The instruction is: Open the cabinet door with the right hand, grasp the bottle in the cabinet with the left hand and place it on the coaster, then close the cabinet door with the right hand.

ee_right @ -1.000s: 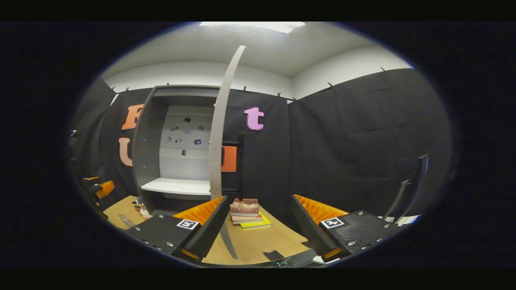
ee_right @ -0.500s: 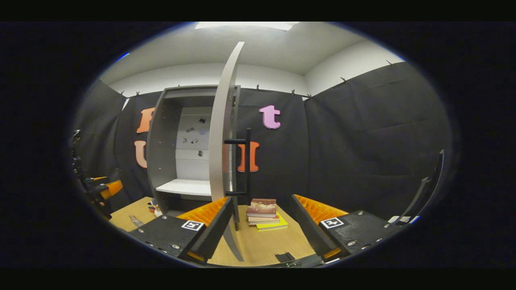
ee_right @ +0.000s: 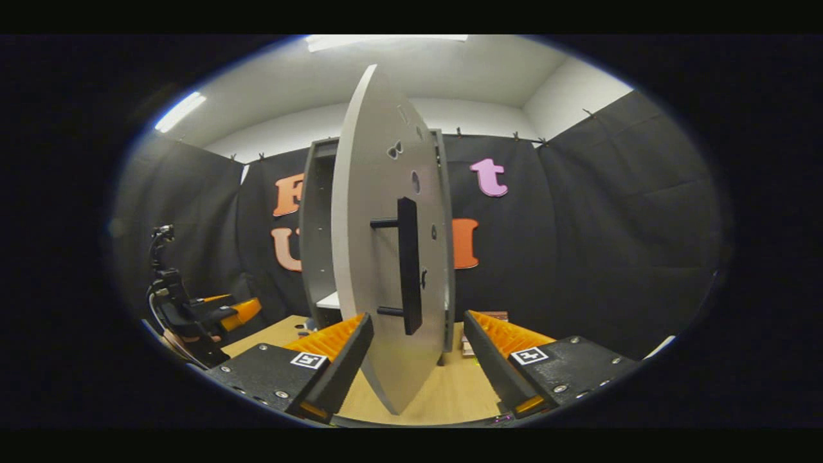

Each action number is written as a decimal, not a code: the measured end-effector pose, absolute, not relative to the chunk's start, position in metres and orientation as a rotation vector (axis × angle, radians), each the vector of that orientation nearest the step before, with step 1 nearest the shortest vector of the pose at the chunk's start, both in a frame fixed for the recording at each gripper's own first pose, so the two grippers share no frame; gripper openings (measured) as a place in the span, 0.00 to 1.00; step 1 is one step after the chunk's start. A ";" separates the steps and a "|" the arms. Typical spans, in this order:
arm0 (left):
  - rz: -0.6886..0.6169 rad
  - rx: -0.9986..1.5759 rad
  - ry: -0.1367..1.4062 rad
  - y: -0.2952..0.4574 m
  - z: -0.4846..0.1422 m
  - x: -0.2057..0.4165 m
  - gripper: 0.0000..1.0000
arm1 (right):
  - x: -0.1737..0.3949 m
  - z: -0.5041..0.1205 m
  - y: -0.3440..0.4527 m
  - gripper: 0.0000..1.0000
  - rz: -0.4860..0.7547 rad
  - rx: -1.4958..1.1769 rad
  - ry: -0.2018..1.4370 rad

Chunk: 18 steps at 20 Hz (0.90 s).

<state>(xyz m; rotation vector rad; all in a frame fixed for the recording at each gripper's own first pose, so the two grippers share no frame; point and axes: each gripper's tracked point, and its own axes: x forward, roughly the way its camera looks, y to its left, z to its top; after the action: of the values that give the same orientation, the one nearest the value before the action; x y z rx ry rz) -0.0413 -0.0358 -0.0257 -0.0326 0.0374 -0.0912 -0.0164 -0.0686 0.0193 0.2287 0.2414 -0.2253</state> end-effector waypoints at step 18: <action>0.016 -0.002 0.039 0.048 -0.035 0.002 0.96 | 0.156 -0.013 0.025 0.94 -0.026 0.336 0.227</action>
<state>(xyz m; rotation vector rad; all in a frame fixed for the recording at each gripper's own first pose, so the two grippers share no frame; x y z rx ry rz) 0.0025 0.0482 -0.0348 -0.0021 0.0386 0.0160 0.1560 0.0253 -0.0133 0.3356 0.2275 -0.0264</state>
